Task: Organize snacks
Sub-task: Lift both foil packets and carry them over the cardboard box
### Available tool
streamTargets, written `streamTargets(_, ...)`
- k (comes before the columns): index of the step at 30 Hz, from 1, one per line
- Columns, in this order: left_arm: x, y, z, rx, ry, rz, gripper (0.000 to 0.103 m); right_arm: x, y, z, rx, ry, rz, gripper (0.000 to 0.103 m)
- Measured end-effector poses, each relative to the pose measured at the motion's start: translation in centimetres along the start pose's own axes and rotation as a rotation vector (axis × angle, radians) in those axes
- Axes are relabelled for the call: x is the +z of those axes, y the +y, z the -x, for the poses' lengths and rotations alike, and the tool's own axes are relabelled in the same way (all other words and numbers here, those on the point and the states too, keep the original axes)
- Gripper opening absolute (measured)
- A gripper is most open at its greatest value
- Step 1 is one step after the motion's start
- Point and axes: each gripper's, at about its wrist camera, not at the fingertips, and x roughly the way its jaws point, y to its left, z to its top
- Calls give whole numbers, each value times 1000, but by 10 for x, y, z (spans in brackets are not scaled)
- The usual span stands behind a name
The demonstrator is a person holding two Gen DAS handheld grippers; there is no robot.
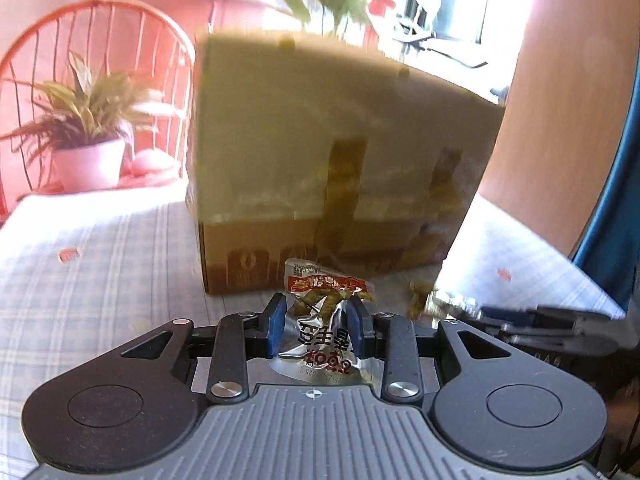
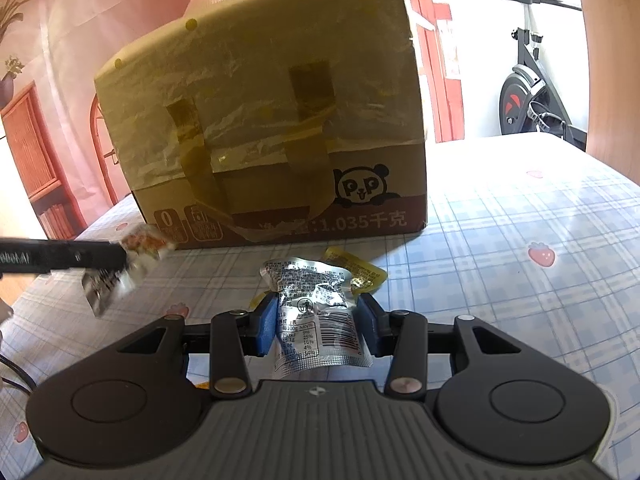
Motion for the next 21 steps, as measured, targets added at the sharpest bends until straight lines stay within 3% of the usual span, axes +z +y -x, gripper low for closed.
streamTargets(4,15,0,16,-14,-63,8,34,6,-1,6,6,-9,-23,45)
streamTargets(8,33,-2,32,-25,-139,2,34,28,0,23,10,-76,-21,45)
streamTargets(16,84,-11,56,-73,-270,-6,35,98,9,60,47,-267,41,45)
streamTargets(21,120,-17,59,-67,-329,-35,35,142,15,68,69,-343,80,45)
